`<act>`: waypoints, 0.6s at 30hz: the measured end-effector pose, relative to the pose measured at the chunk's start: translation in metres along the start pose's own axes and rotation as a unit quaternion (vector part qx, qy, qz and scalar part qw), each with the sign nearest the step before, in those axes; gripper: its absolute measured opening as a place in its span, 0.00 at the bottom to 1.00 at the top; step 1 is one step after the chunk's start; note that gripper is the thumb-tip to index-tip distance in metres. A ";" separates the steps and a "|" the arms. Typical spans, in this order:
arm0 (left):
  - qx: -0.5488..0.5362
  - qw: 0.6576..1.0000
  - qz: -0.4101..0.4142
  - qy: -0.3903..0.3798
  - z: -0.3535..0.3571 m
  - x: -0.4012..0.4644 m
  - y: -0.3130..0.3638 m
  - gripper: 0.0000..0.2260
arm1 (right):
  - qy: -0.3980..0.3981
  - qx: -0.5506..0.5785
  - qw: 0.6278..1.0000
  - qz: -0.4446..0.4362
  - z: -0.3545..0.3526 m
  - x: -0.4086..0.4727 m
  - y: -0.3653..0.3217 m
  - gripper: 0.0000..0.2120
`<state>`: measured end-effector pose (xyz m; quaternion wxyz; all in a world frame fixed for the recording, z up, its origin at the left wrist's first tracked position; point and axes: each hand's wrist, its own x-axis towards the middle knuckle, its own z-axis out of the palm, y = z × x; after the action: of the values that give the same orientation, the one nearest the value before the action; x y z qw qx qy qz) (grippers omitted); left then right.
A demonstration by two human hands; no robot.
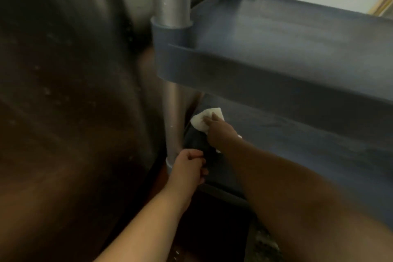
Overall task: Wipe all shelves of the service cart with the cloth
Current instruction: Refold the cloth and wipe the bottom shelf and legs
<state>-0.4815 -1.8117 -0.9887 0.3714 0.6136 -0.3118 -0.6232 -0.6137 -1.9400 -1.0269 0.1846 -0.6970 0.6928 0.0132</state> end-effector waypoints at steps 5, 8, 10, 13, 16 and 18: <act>0.017 0.998 0.004 -0.057 -0.006 -0.017 -0.013 0.09 | -0.024 -0.010 0.999 0.019 -0.002 0.006 -0.023 0.40; 0.017 0.998 -0.004 -0.054 0.007 -0.018 -0.020 0.10 | -0.002 0.008 0.998 0.055 -0.005 -0.003 0.007 0.44; 0.017 0.999 0.001 -0.052 0.025 -0.018 -0.022 0.11 | 0.000 -0.001 0.996 0.089 -0.009 -0.014 0.037 0.48; 0.030 0.998 0.017 -0.061 0.063 -0.021 -0.023 0.11 | -0.004 -0.011 0.991 0.132 -0.016 -0.036 0.093 0.52; 0.054 0.995 0.024 -0.076 0.114 -0.027 -0.025 0.12 | -0.034 0.036 0.970 0.237 -0.029 -0.062 0.161 0.47; 0.072 0.992 0.029 -0.095 0.152 -0.034 -0.029 0.11 | -0.015 0.115 0.949 0.293 -0.032 -0.080 0.216 0.33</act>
<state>-0.6364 -1.7777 -0.9872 0.3127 0.5675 -0.4074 -0.6436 -0.8337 -1.8658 -1.0262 0.2621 -0.4371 0.8604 -0.0023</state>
